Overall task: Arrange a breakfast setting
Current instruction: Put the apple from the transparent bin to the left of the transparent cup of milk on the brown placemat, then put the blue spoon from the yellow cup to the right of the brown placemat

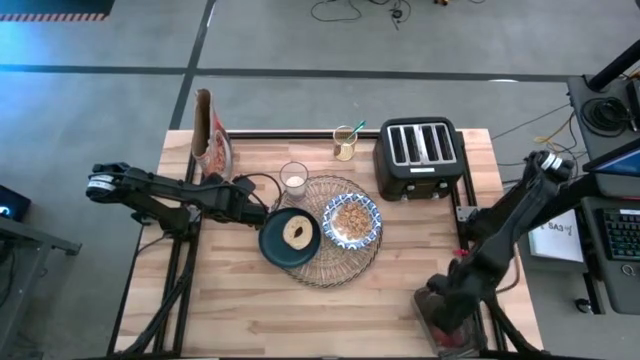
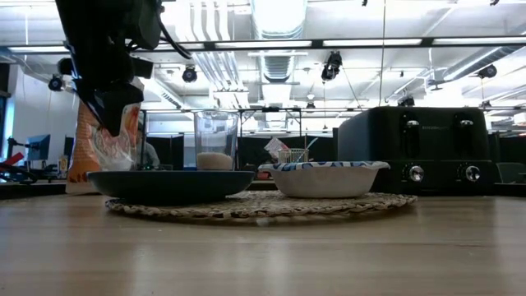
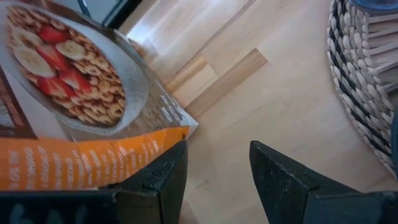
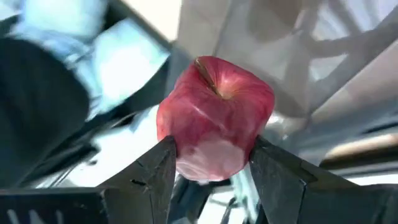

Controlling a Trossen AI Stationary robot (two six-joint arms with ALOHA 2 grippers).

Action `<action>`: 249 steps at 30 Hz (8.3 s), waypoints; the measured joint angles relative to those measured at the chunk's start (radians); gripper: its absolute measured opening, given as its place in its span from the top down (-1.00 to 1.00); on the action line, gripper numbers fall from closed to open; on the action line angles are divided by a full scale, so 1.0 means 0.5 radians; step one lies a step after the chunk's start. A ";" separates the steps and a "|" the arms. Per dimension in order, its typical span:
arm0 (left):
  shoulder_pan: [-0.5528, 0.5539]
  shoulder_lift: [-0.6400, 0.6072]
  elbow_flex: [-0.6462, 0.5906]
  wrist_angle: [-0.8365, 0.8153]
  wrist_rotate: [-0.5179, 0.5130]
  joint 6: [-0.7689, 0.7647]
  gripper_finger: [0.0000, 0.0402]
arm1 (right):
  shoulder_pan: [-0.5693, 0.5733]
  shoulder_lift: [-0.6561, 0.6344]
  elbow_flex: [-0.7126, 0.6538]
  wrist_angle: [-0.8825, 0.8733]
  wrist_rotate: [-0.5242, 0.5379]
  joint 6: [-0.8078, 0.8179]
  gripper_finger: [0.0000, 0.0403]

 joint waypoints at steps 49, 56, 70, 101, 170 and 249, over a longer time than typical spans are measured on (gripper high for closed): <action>-0.003 0.000 0.000 0.069 -0.095 -0.086 0.22 | -1.621 0.637 0.009 1.550 2.111 -3.140 0.13; -0.003 0.000 0.000 0.070 -0.094 -0.086 0.22 | -1.853 0.843 0.010 1.878 1.788 -3.277 0.13; -0.002 0.000 0.000 0.074 -0.094 -0.085 0.22 | -2.050 1.013 0.010 1.901 1.735 -3.283 0.13; -0.002 0.000 0.000 0.090 -0.092 -0.074 0.22 | -2.051 1.122 0.191 1.737 1.584 -3.263 -0.05; -0.002 0.000 0.000 0.180 -0.255 -0.009 0.22 | -2.822 1.310 1.271 -0.003 1.962 -5.903 0.22; -0.002 0.000 0.000 0.216 -0.255 0.029 0.22 | -2.858 1.422 1.395 -0.074 2.006 -6.028 0.31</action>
